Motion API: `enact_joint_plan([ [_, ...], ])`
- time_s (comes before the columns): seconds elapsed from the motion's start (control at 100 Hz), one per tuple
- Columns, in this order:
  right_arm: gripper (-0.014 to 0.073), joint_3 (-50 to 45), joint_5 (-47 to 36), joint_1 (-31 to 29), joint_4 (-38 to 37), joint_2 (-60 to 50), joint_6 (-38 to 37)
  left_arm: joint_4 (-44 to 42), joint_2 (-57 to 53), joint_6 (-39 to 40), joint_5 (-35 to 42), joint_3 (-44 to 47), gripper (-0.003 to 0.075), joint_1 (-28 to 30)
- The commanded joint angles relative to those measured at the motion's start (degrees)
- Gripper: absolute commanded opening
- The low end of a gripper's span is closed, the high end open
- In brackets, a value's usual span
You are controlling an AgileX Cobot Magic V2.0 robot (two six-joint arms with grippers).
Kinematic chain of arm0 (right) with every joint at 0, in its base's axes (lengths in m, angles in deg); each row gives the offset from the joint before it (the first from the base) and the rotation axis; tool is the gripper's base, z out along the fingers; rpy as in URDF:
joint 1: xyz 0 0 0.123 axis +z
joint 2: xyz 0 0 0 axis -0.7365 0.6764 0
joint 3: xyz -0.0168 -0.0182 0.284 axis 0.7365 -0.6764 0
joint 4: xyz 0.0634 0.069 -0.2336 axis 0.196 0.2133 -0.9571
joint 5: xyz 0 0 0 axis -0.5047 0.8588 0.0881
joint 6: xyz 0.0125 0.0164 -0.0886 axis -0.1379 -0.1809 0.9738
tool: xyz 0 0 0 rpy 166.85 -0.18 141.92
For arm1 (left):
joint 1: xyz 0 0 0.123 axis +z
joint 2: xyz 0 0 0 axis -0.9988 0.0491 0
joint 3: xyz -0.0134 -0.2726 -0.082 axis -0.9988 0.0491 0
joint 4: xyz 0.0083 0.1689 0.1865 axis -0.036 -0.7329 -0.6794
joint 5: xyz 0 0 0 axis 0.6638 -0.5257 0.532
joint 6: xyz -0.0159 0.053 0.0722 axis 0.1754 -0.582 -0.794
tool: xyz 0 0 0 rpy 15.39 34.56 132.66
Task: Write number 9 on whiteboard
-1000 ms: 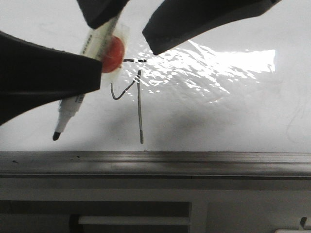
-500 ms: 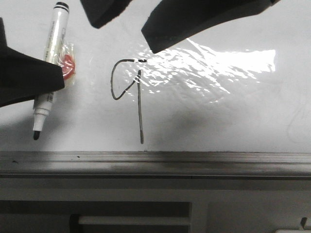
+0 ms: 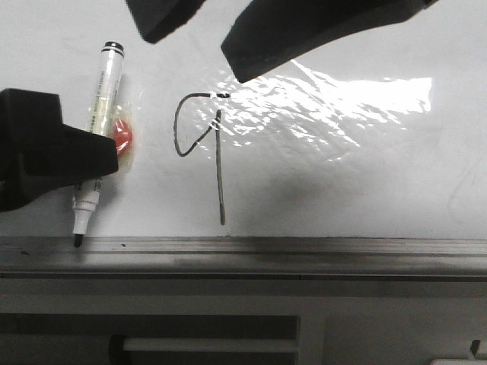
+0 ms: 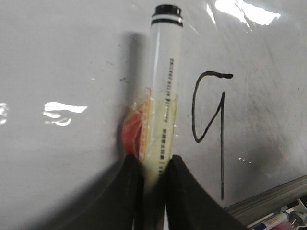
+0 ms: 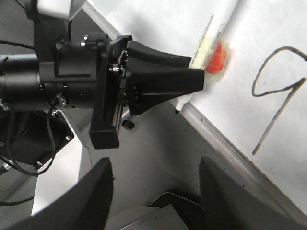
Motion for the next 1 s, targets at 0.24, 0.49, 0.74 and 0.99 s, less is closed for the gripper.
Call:
enact_joint_plan([
  [0.24,0.0344,1.85,-2.62,0.09,1.25,-0.84,0.66,0.44,1.06,2.80,4.93,-1.77,-0.0020,-0.20],
  [0.49,0.0344,1.85,-2.62,0.09,1.25,-0.84,0.66,0.44,1.06,2.95,5.06,-1.77,0.0148,-0.20],
  [0.74,0.0344,1.85,-2.62,0.09,1.25,-0.84,0.66,0.44,1.06,2.95,8.01,-1.77,0.0296,-0.20],
  [0.99,0.0244,1.85,-2.62,0.09,1.25,-0.84,0.66,-0.76,-1.26,2.95,9.28,-1.77,0.0296,-0.20],
])
